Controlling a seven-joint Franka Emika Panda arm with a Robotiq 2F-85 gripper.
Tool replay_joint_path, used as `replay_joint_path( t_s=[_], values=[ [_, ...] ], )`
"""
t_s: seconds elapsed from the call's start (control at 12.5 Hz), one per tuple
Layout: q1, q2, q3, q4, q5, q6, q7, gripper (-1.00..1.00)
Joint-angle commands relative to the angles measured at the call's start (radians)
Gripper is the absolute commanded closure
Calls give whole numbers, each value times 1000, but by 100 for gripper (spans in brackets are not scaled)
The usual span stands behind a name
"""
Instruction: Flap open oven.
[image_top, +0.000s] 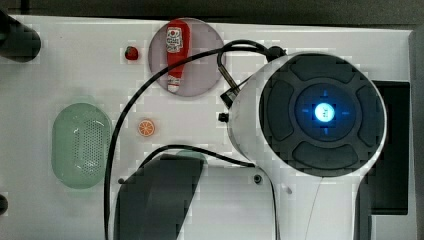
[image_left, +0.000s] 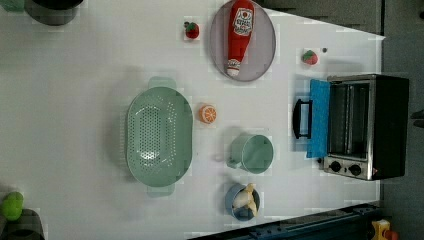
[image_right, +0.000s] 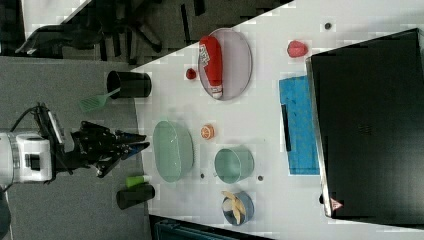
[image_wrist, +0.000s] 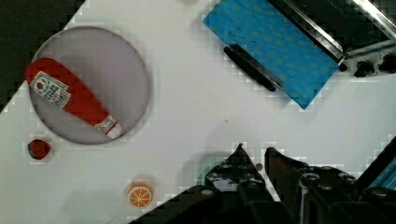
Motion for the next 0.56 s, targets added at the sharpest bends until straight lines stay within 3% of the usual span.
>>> replay_joint_path(
  t_s=[0.08,0.56],
  values=[
    [5,7,-6,-4,8,-8,44,65],
    [5,15,-6,-3,8,-8,45,65]
  ],
)
